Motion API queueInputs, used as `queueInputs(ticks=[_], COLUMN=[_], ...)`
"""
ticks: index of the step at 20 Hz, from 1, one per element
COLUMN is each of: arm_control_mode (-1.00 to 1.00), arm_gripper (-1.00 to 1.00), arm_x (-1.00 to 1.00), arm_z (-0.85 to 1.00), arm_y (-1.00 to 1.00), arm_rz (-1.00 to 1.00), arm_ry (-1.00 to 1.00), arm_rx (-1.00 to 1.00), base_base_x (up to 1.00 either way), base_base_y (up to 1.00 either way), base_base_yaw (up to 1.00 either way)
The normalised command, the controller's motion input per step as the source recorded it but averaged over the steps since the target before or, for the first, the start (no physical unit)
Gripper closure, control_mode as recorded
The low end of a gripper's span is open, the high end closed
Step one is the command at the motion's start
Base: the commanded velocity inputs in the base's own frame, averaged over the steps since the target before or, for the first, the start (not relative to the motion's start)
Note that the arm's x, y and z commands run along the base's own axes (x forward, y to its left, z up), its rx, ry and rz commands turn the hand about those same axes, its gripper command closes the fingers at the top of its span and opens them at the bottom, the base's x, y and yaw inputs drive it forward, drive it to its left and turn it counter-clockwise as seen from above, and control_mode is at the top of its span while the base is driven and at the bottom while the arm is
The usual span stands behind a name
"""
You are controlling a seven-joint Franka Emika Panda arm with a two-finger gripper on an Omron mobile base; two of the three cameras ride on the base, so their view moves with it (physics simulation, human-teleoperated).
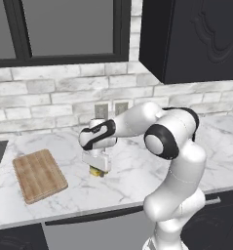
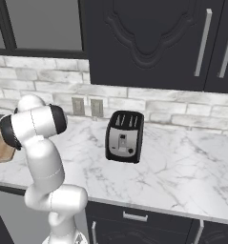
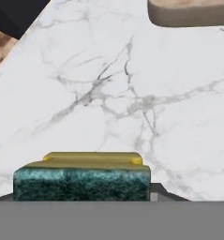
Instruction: Pick up the sponge from the counter and clean the cutting board by briefly scrubbing or pressing down on the cutting board. Once finished, release the sponge.
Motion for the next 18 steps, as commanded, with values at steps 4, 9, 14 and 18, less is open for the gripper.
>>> queueInputs(ticks=[4,9,14,18], arm_control_mode=[-1.00,-1.00,-1.00,-1.00], arm_gripper=[-1.00,-1.00,-1.00,-1.00], arm_x=[-0.22,-0.45,-0.30,-0.26], arm_z=[-0.06,0.11,0.47,0.70], arm_y=[-0.18,-0.16,-0.21,-0.23], arm_rz=[-0.15,-0.15,-0.07,0.00], arm_ry=[-0.21,-0.17,-0.26,-0.36], arm_rx=[0.00,0.00,-0.01,-0.03], base_base_x=[0.00,0.00,0.00,0.00], base_base_y=[0.00,0.00,0.00,0.00], base_base_yaw=[0.00,0.00,0.00,0.00])
